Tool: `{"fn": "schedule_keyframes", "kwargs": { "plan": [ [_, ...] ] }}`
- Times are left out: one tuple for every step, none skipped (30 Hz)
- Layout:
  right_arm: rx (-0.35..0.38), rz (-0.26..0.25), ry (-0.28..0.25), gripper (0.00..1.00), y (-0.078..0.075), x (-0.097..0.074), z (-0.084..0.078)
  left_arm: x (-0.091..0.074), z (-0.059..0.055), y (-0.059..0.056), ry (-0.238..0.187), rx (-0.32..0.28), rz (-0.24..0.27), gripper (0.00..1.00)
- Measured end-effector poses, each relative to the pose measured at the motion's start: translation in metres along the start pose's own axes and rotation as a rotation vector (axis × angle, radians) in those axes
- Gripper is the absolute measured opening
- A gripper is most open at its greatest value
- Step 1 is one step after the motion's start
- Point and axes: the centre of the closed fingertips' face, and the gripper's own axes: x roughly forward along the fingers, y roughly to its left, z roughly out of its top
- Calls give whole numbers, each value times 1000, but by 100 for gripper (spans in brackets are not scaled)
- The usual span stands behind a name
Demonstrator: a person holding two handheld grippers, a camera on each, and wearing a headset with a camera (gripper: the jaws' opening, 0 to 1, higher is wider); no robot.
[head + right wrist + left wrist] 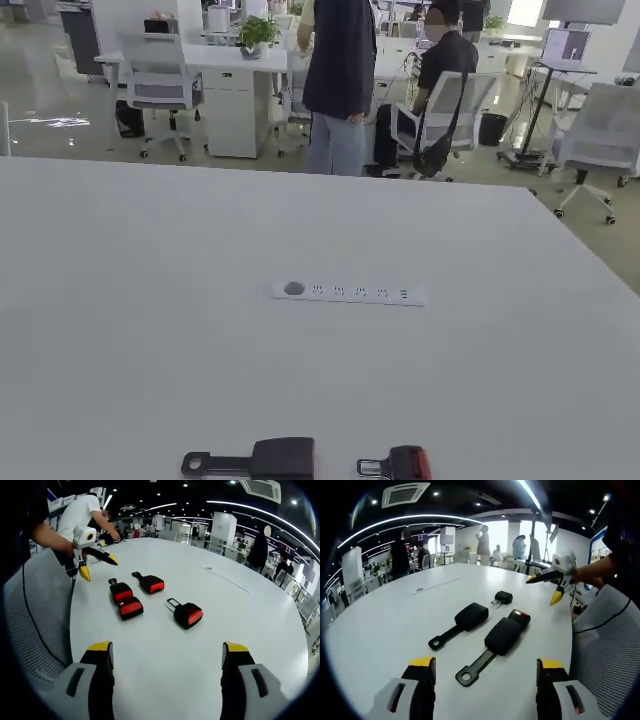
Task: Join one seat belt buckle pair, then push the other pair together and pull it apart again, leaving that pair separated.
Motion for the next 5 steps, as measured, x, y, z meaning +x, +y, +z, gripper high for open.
{"fn": "schedule_keyframes", "kwargs": {
  "plan": [
    [4,1,-8,90,2,0,2,0,0,0,-9,-6,4,88],
    [9,2,-15,91,6,1,4,-1,-1,1,-13,-5,9,89],
    [14,2,-22,92,7,1,6,-1,-2,3,-17,-3,20,90],
    [21,2,-32,93,8,1,8,-1,-2,2,-18,2,27,91],
    [26,0,-43,94,10,1,10,-1,0,0,-16,27,33,91]
  ]
}}
